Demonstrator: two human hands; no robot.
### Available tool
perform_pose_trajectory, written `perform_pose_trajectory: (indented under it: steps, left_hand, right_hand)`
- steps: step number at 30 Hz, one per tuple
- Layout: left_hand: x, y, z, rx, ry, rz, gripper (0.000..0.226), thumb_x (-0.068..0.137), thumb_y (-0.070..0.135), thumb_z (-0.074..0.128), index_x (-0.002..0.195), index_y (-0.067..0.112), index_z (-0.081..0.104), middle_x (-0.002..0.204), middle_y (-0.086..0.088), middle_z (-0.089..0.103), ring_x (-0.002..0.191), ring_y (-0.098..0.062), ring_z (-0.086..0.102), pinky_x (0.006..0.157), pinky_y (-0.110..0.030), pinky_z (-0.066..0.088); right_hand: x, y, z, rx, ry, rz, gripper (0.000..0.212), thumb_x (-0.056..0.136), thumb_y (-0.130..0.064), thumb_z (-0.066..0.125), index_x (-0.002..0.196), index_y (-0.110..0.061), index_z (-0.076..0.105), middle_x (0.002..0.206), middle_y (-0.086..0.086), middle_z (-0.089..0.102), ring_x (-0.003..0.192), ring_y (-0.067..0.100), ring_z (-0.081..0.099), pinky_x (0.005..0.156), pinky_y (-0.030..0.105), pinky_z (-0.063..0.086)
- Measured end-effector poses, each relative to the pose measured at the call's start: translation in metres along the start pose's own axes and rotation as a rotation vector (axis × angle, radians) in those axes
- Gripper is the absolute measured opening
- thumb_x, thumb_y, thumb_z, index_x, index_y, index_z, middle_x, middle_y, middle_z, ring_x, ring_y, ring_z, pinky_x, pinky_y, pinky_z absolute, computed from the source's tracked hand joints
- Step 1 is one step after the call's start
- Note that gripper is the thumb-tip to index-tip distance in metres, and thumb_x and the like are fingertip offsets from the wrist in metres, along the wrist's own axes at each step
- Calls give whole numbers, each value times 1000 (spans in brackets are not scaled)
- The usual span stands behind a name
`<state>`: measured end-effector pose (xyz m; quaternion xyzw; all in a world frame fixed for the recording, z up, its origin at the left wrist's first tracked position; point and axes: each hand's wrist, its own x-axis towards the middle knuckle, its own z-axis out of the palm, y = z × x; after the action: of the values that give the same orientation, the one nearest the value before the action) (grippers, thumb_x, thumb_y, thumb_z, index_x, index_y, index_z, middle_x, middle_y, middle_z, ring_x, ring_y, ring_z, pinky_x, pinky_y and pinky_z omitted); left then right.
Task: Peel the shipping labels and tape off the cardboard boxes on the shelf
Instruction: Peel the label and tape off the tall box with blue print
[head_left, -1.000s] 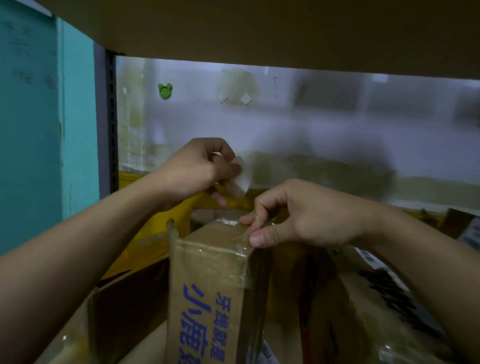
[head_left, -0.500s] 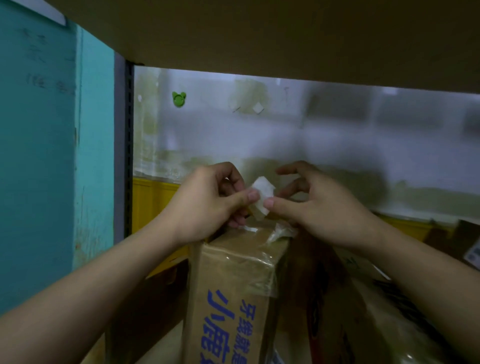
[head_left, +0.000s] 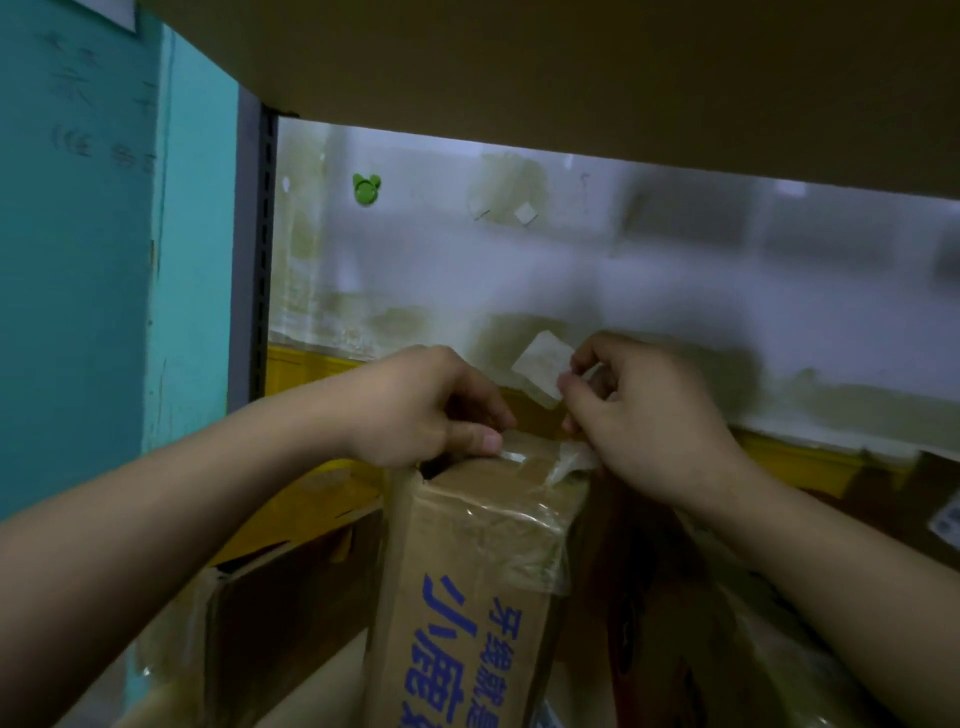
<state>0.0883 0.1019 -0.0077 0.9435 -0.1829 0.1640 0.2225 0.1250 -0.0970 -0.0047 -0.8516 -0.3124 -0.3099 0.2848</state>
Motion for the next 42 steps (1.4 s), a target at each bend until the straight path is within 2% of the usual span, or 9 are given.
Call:
perform_pose_trajectory:
  steps: [4,8,13,18,22,28,31,35,42]
  left_hand:
    - [8,7,-1,75,-49,30,11,90,24,70,99,28,76,87,4,75,76,-2,66,62,-8,45]
    - [12,8,-3,202,-59,85,10,91,25,69,98,26,77,89,5,75,82,-5,67,73,-19,51]
    - [16,13,-5,285,-113,112,11,93,24,66,99,24,75,79,4,74,75,1,65,63,-4,42]
    - [20,14,-4,366,-134,157,12,92,21,67,100,21,76,71,5,72,72,7,61,61,-3,39]
    - [17,8,-3,429,-88,205,12,91,24,68,100,26,77,75,13,69,67,19,53,62,0,36]
    - [12,3,-4,522,-62,325,14,94,25,63,101,24,75,95,9,73,84,-5,64,68,-5,38]
    - [11,9,-5,586,-87,382,24,95,34,54,99,22,74,92,5,72,83,-14,66,74,-20,48]
    - [15,20,-4,636,-208,118,56,75,58,30,103,28,68,102,4,68,95,-19,65,87,-37,52]
    - [11,21,-6,848,-206,348,73,71,64,18,102,17,65,101,-4,66,94,-25,63,85,-40,51]
  right_hand:
    - [-2,1,3,-162,-45,-9,8,93,-25,58,86,-22,60,74,-5,61,66,4,53,51,14,33]
    - [-6,3,3,-237,-120,4,10,94,-25,55,86,-22,59,78,-5,59,68,6,49,52,17,32]
    - [-7,-1,2,-263,-131,-1,13,95,-23,54,82,-24,53,76,-4,55,70,14,48,59,26,33]
    - [-7,-1,2,-252,-122,-8,13,95,-23,53,81,-25,52,74,-5,53,65,11,44,51,19,31]
    - [-8,0,6,-237,-114,-28,15,95,-23,53,79,-21,52,74,-2,53,71,18,50,61,27,36]
    - [-7,0,10,-256,-109,-56,16,95,-21,52,79,-22,50,70,-4,47,69,19,46,61,27,34]
    - [-8,1,9,-252,-101,-79,17,95,-20,52,78,-21,51,69,-4,49,66,18,49,54,27,32]
    - [-9,2,9,-260,-85,-103,16,95,-21,52,79,-21,54,69,-3,50,64,17,47,51,26,30]
    - [-8,3,10,-254,-63,-114,17,93,-23,54,77,-24,49,70,-2,50,68,22,46,61,27,31]
